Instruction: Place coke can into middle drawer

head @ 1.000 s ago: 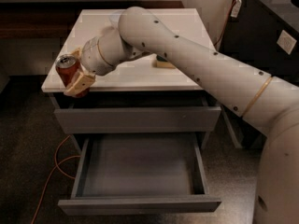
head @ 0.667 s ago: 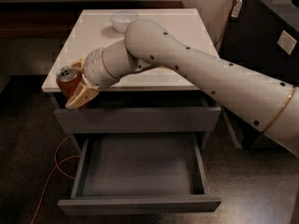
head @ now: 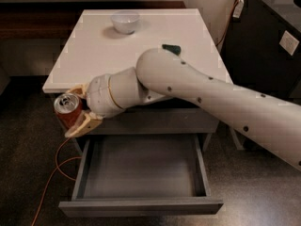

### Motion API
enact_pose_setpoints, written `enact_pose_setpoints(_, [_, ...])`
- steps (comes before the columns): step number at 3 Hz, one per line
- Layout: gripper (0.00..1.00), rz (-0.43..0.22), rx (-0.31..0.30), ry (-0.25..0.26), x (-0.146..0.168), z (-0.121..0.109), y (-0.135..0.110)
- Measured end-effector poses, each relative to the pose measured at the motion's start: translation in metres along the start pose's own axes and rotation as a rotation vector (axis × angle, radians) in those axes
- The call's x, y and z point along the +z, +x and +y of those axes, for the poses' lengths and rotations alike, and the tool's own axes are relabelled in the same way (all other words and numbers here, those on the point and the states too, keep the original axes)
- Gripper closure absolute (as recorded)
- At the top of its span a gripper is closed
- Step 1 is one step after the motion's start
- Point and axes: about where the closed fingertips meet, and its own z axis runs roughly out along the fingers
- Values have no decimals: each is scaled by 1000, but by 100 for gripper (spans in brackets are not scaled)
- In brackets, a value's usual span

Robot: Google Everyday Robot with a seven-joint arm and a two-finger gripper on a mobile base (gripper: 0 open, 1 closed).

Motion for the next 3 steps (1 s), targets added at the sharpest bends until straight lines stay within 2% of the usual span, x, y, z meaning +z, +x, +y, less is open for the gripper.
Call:
enact_pose_setpoints(1, [100,-11,131,69,-16,31,50])
enact_pose_setpoints(2, [100,-4,215,126,-27,50,93])
enact_pose_setpoints(3, [100,75,290,162,-33,72,141])
